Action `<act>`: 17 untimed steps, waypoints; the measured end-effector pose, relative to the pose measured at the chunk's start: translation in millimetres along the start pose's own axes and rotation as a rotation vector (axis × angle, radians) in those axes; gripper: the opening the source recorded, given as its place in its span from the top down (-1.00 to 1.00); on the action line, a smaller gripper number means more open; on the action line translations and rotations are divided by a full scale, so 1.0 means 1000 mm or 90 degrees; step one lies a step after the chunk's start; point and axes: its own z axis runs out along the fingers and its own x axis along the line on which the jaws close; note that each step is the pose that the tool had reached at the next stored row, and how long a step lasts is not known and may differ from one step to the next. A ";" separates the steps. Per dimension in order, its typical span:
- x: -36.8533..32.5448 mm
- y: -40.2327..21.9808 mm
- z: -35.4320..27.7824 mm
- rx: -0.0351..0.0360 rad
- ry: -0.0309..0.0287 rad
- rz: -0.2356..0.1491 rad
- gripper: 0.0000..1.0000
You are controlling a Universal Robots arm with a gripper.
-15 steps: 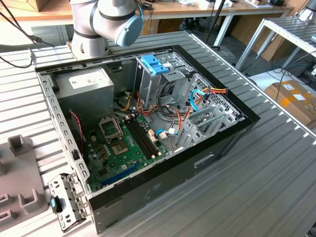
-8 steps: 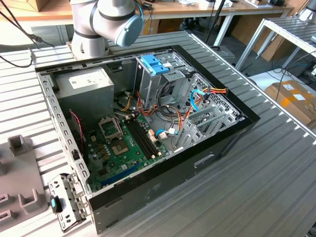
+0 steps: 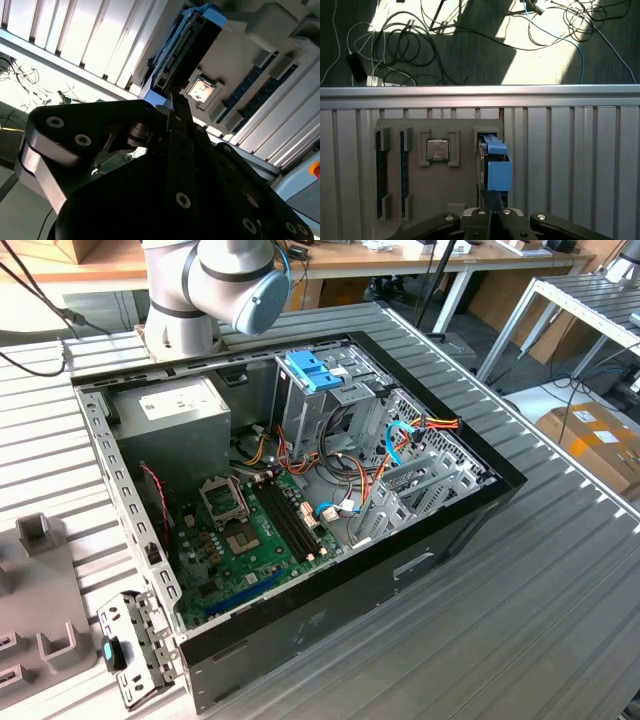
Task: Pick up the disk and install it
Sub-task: 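Pick up the disk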
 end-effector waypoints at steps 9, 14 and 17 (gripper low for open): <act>-0.0001 -0.0021 0.0002 -0.0075 0.0003 0.006 0.79; -0.0001 -0.0023 0.0004 -0.0269 0.0009 0.006 0.79; 0.0000 -0.0024 0.0004 -0.0271 0.0008 0.006 0.79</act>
